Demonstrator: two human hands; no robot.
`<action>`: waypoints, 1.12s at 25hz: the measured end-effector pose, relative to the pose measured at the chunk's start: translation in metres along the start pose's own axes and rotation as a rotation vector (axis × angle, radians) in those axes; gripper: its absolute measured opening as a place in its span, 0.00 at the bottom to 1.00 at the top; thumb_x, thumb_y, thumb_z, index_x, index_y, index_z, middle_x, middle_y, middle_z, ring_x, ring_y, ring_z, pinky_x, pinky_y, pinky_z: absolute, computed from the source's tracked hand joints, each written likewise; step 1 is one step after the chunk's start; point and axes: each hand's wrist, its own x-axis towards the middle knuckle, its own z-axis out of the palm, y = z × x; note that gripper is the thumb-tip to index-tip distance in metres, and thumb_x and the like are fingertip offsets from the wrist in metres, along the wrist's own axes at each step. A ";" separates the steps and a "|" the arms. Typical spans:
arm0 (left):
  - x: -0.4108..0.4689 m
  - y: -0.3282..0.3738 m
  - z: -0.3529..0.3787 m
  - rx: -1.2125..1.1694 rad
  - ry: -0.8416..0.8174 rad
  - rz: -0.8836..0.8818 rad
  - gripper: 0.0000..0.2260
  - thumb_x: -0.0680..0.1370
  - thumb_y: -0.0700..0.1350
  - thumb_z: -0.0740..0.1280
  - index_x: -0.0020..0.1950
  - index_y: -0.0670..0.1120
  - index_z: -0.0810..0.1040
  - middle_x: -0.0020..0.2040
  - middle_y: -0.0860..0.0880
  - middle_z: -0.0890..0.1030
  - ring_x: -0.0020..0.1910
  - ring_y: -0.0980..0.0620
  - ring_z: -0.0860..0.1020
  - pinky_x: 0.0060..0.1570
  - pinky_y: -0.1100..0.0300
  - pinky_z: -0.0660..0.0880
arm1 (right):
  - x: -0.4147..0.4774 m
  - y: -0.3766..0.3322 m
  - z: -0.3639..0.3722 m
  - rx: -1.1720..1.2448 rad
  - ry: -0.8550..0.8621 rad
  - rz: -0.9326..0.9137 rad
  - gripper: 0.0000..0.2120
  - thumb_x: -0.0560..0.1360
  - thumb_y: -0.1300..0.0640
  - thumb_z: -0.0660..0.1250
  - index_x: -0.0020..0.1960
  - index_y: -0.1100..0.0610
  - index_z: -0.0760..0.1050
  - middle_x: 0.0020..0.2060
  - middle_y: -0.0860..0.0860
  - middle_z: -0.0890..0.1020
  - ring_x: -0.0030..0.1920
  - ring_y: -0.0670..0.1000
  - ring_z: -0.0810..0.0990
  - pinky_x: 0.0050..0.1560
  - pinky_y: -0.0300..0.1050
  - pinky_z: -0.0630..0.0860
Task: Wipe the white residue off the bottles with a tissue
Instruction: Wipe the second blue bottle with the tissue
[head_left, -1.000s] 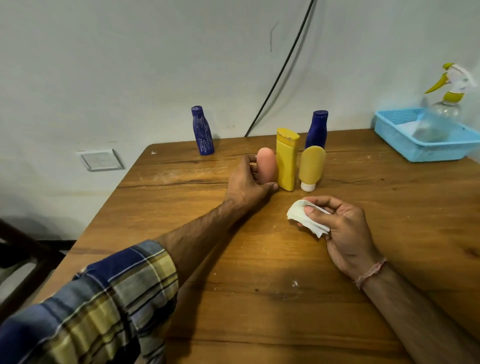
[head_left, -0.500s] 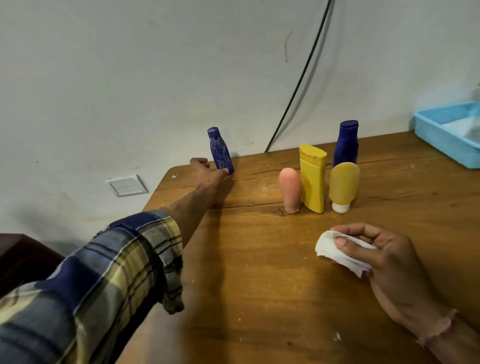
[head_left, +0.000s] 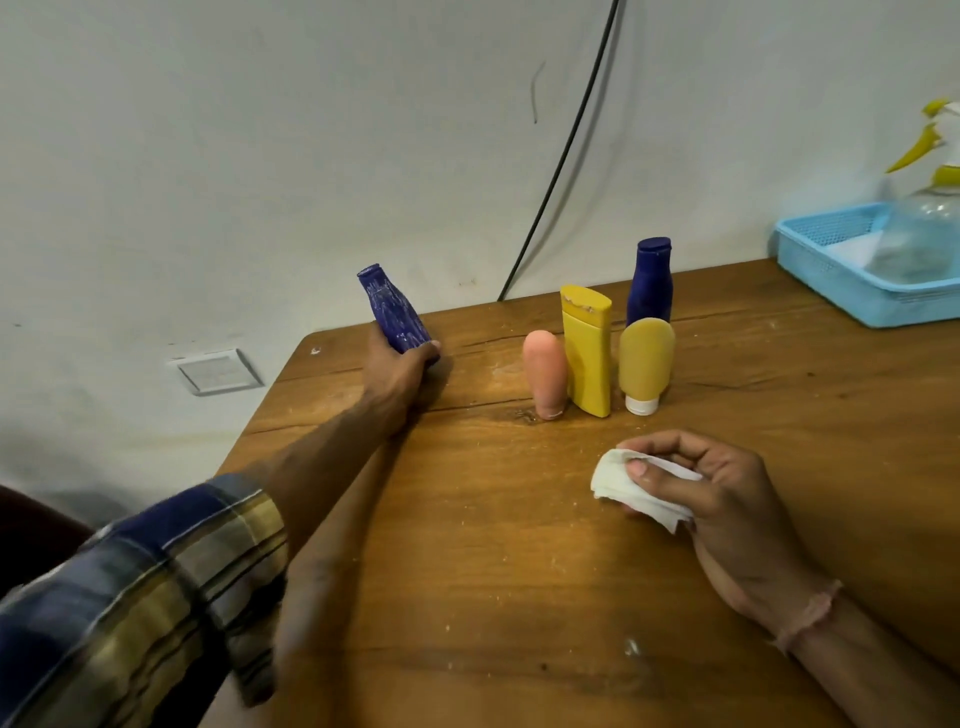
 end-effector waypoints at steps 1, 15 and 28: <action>-0.020 0.003 -0.006 -0.098 -0.031 -0.024 0.34 0.75 0.38 0.74 0.77 0.48 0.62 0.70 0.47 0.75 0.64 0.46 0.76 0.62 0.46 0.78 | -0.001 0.000 0.000 0.030 0.006 0.011 0.08 0.74 0.68 0.71 0.49 0.60 0.85 0.47 0.53 0.88 0.47 0.55 0.87 0.37 0.45 0.82; -0.181 0.015 -0.010 -0.783 -0.498 -0.237 0.17 0.84 0.50 0.58 0.67 0.40 0.68 0.53 0.33 0.83 0.36 0.38 0.84 0.28 0.52 0.82 | -0.004 -0.008 0.038 -0.387 -0.054 -0.377 0.14 0.74 0.66 0.74 0.56 0.54 0.83 0.52 0.47 0.86 0.55 0.43 0.83 0.55 0.37 0.80; -0.176 0.002 0.003 -0.676 -0.484 -0.187 0.26 0.84 0.63 0.53 0.54 0.42 0.79 0.35 0.41 0.77 0.23 0.46 0.71 0.19 0.62 0.63 | 0.000 0.002 0.063 -0.774 -0.435 -1.058 0.08 0.77 0.64 0.69 0.51 0.61 0.86 0.45 0.56 0.83 0.44 0.56 0.81 0.45 0.51 0.77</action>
